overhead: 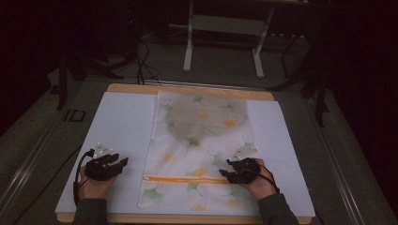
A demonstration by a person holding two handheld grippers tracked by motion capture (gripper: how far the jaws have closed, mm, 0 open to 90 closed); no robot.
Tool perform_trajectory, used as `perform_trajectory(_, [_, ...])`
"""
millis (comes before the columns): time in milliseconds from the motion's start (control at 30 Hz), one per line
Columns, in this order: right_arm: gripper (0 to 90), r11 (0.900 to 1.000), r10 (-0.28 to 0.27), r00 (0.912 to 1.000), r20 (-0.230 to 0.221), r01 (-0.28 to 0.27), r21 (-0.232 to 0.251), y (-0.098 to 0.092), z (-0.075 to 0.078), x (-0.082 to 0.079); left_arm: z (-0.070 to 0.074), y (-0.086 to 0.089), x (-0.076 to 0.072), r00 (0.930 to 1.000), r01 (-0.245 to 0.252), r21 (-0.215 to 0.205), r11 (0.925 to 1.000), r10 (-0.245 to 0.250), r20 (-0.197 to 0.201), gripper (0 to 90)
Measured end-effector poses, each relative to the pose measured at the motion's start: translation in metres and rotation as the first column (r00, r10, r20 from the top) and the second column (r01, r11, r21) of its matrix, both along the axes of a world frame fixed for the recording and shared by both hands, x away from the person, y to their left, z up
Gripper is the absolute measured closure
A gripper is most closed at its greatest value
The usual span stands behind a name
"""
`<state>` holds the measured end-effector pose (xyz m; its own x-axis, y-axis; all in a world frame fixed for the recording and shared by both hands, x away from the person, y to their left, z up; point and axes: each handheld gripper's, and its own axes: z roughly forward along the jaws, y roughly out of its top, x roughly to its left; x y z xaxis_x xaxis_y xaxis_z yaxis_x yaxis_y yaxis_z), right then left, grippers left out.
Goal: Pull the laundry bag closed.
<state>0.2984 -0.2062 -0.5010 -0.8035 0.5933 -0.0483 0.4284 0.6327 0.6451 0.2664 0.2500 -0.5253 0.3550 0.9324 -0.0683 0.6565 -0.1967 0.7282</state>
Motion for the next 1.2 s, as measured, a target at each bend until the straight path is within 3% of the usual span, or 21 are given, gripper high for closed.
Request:
perform_trajectory(833, [47.8,0.992,0.129,0.9909,-0.038,-0.129,0.001,0.049,-0.001,0.002,-0.002,0.000,0.002,0.9996,0.025,0.001,0.9997,-0.025,-0.015,57.2])
perform_trajectory(1200, [50.2,0.975,0.219,0.9749,-0.041,-0.220,-0.022,0.076,0.003,0.001,-0.001,-0.002,0.002,0.9988,0.047,0.011,0.9988,-0.046,-0.014,57.0])
